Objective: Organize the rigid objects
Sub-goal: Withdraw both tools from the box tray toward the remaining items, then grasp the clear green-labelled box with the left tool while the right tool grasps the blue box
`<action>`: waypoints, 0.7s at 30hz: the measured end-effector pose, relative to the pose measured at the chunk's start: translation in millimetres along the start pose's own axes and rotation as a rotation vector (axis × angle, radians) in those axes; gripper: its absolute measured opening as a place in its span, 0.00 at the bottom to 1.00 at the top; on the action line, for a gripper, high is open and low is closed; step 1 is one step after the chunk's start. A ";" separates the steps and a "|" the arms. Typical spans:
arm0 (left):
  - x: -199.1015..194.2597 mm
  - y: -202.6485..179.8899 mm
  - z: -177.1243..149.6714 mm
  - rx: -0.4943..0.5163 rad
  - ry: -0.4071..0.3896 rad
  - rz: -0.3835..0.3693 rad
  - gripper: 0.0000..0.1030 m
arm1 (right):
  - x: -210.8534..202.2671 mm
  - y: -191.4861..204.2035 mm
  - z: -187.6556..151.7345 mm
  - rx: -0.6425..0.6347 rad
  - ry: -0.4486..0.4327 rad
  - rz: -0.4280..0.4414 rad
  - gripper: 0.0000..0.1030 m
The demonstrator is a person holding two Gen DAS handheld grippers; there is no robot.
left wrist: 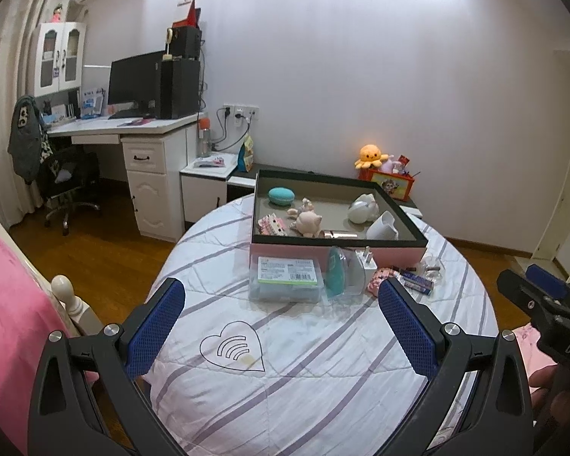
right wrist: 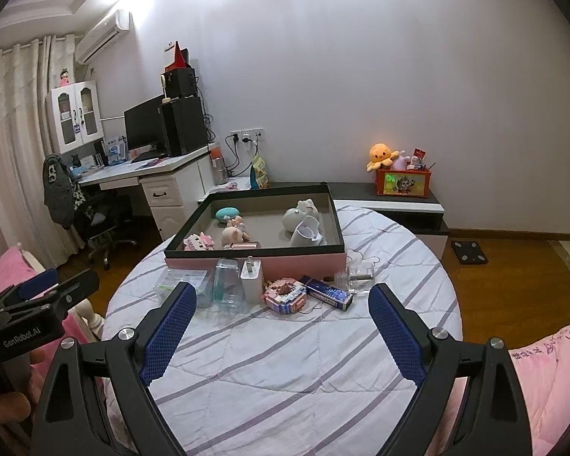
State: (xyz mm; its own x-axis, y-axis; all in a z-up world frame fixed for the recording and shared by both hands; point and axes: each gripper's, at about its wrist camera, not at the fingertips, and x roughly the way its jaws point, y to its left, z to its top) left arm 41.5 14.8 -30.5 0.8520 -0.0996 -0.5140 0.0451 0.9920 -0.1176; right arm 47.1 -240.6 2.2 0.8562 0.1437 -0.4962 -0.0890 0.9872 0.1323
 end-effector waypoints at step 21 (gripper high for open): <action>152.4 -4.9 -25.6 0.027 0.257 0.055 1.00 | 128.4 -58.5 -24.8 -0.004 0.297 -0.092 0.91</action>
State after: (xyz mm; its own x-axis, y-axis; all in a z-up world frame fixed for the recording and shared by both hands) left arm 157.8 -7.3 -130.0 0.6936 -0.0581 -0.7180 0.0189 0.9979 -0.0625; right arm 149.7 -278.2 -90.5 0.6750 0.0665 -0.7349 -0.0205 0.9972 0.0714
